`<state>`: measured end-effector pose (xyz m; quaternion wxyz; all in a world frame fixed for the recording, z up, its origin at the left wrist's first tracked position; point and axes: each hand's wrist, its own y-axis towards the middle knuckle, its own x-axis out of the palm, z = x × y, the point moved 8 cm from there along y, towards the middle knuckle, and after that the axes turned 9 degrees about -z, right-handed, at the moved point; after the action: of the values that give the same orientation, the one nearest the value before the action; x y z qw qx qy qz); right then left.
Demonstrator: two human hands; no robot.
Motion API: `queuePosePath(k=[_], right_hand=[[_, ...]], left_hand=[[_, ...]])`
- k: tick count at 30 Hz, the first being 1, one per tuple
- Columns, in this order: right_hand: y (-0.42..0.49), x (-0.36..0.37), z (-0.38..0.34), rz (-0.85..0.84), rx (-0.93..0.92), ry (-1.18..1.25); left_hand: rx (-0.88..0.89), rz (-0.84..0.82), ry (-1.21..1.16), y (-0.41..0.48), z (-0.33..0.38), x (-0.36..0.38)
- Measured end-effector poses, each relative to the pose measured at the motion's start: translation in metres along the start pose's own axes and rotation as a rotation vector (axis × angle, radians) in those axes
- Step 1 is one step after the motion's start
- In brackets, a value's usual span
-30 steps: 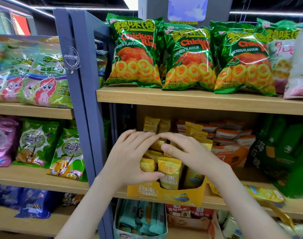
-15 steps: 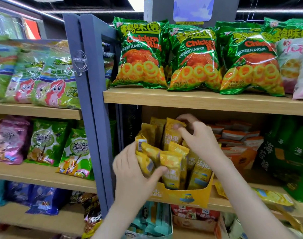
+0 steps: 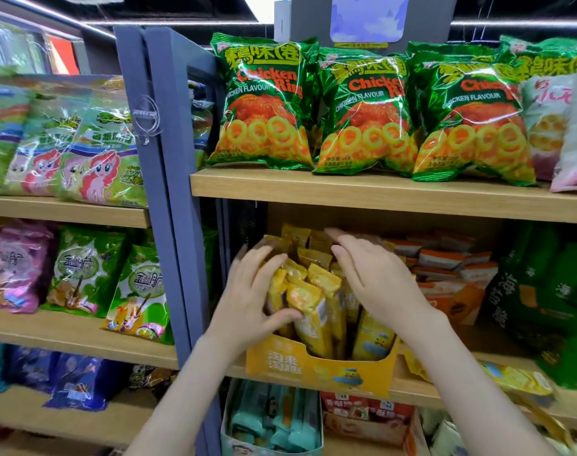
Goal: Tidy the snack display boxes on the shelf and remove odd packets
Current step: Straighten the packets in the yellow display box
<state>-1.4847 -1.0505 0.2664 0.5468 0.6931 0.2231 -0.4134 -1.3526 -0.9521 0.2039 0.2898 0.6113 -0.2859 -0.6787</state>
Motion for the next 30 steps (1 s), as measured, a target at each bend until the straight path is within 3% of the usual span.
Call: queuePosePath(k=[4,8,10,14,18,22,24,27,30], right_hand=[[-0.001,0.013,0.033,-0.078,0.091,-0.152],[-0.013,0.028,0.05,-0.268,0.233,0.01],[-0.017,0.025,0.045,-0.277,0.229,0.047],[-0.02,0.022,0.039,-0.274,0.22,0.027],[-0.026,0.025,0.035,-0.272,0.233,-0.017],[-0.028,0.028,0.0,-0.131,0.15,-0.168],[-0.028,0.028,-0.015,-0.086,0.07,-0.045],[-0.028,0.022,0.001,-0.029,0.058,0.387],[-0.034,0.03,0.044,0.073,0.255,0.572]], left_hand=[[0.024,0.017,0.056,0.0,0.003,-0.008],[-0.08,0.331,0.147,-0.038,0.056,-0.011],[-0.117,0.377,0.187,-0.056,0.09,0.015],[-0.164,0.244,0.277,-0.054,0.086,0.064],[-0.095,0.064,0.129,-0.039,0.036,0.068],[-0.132,-0.138,-0.089,-0.037,-0.01,0.058],[-0.155,-0.156,-0.193,-0.039,-0.013,0.05],[-0.237,-0.042,-0.291,-0.039,-0.001,0.033],[-0.295,0.105,-0.295,-0.037,0.021,0.02]])
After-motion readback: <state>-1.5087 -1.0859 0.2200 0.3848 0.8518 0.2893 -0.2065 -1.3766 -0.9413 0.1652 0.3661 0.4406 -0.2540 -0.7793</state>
